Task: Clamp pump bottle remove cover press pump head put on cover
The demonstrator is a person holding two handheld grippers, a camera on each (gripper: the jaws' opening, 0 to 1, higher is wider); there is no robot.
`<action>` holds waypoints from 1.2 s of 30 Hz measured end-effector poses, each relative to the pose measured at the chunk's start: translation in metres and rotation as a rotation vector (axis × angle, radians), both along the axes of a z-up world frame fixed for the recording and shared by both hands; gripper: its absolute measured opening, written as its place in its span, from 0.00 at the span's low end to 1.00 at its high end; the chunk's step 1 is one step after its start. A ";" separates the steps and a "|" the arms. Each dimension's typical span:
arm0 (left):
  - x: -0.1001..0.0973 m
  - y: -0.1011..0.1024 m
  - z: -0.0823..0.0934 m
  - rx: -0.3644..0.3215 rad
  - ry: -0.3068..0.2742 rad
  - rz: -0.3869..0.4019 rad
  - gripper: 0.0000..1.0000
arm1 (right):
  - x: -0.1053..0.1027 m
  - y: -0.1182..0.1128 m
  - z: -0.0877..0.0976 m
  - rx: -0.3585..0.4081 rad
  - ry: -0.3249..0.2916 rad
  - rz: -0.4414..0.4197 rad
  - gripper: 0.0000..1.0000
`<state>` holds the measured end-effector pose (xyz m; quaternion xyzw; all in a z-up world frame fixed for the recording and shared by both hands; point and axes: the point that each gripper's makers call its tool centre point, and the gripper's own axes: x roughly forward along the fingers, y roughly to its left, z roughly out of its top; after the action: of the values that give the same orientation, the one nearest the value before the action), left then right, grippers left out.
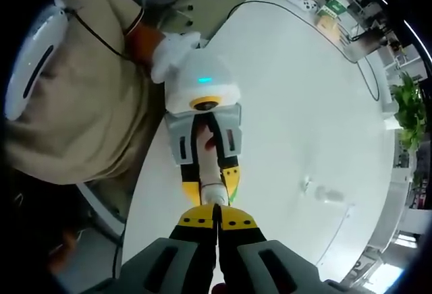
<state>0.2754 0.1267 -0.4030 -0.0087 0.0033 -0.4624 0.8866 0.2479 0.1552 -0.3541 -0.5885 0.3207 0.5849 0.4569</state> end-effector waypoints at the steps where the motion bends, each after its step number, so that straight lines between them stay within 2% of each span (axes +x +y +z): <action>1: 0.000 0.000 0.000 0.001 -0.001 0.000 0.14 | 0.000 0.000 0.000 0.002 0.001 0.001 0.00; 36: 0.001 0.000 0.000 0.005 -0.006 0.000 0.14 | 0.000 -0.001 0.000 0.012 0.006 -0.010 0.00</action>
<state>0.2760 0.1270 -0.4030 -0.0050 0.0017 -0.4624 0.8867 0.2475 0.1546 -0.3543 -0.5824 0.3214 0.5861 0.4626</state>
